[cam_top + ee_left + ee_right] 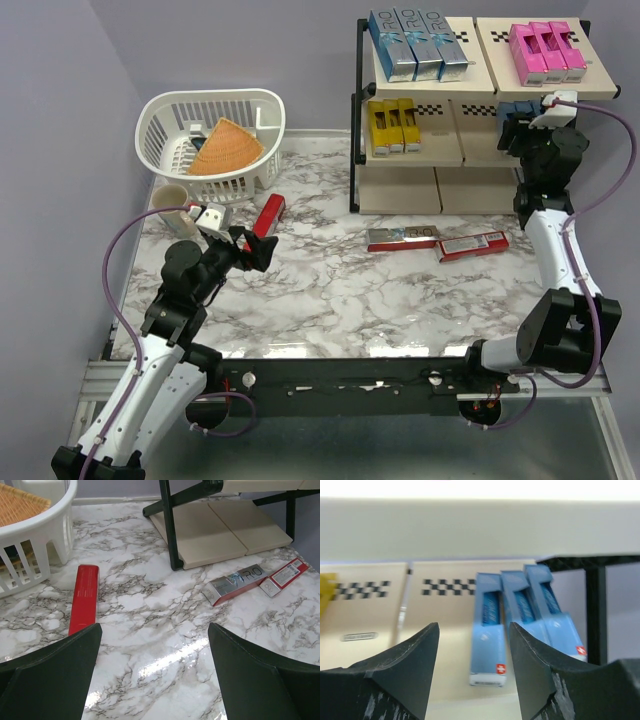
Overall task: Place and organize the toothpastes onto the shelf
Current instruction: Place the toothpaste on the shelf.
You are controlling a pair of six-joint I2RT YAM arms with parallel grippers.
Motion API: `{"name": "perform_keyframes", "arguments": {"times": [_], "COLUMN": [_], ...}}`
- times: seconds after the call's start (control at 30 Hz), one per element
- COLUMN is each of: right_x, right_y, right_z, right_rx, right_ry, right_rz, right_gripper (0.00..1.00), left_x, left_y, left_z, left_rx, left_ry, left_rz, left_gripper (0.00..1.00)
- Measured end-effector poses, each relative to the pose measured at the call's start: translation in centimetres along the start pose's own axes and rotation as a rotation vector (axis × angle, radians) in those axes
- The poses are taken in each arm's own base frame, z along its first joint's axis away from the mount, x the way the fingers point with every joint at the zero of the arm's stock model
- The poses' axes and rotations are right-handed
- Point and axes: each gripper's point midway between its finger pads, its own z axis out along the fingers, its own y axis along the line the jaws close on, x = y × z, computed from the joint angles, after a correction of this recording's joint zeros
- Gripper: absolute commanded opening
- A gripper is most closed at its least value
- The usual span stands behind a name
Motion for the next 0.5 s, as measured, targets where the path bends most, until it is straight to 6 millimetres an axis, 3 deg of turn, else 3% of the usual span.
{"name": "perform_keyframes", "arguments": {"times": [0.17, 0.5], "right_x": [-0.9, 2.3], "right_y": [1.9, 4.9], "right_z": [-0.5, -0.1], "right_rx": [-0.101, -0.251], "right_ry": [-0.022, 0.066], "right_rz": [0.027, 0.105], "right_gripper": [0.66, 0.68], "left_x": [-0.2, -0.4], "left_y": [-0.1, -0.2], "left_z": [-0.2, -0.3], "left_rx": [0.005, 0.007], "left_ry": [-0.01, -0.015], "left_rz": [0.001, -0.001], "left_gripper": [0.99, 0.99]}}
